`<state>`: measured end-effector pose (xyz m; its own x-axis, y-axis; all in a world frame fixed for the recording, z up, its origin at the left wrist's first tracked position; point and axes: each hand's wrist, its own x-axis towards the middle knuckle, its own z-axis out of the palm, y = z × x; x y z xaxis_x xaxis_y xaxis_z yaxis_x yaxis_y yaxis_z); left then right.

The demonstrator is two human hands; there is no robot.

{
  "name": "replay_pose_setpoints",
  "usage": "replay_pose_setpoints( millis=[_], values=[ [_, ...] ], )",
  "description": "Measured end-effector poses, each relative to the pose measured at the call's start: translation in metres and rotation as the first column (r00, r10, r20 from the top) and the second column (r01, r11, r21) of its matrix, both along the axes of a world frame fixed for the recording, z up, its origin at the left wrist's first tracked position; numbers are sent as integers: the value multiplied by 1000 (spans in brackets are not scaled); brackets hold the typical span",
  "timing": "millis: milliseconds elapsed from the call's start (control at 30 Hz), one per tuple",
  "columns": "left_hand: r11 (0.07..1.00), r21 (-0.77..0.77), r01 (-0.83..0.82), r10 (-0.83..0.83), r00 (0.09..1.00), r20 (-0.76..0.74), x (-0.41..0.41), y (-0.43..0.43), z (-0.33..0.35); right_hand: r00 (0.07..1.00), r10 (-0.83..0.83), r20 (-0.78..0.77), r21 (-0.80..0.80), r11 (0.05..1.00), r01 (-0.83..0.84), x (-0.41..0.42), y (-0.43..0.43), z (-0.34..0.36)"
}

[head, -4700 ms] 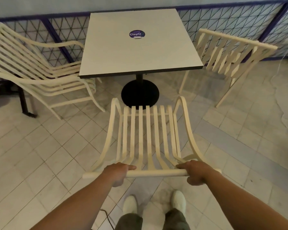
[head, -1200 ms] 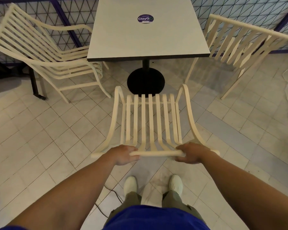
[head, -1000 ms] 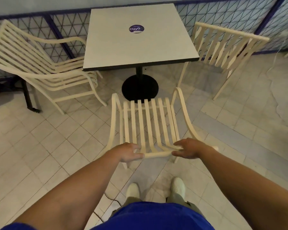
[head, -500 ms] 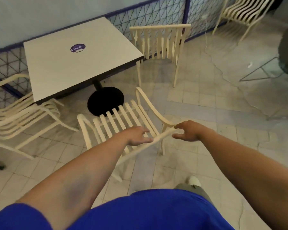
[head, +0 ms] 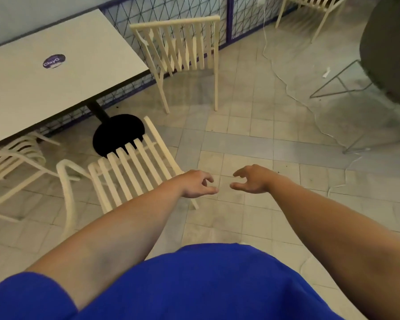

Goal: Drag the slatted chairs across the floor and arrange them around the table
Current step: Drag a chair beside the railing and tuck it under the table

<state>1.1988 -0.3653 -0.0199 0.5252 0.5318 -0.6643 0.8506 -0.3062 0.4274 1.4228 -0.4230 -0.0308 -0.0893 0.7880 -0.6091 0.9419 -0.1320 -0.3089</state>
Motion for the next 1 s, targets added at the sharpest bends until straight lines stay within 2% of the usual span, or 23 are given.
replay_pose_setpoints(
  millis=[200, 400, 733, 1000],
  values=[
    [999, -52, -3, 1, 999, -43, 54, 1, -6, 999, 53, 5, -41, 998, -53, 57, 14, 0],
    [995, -80, -53, 50, 998, -36, 77, 44, -17, 993, 117, -1, -67, 991, -117, 76, 64, -8],
    [986, -102, -130, 126, 991, -41, 101, 183, -35, 987, 158, 35, -94, 984, -154, 114, 209, -11],
    [987, -49, -150, 148, 988, -33, 125, 304, -25, 986, 164, 19, -54, 985, -162, 143, 326, 2]
  ],
)
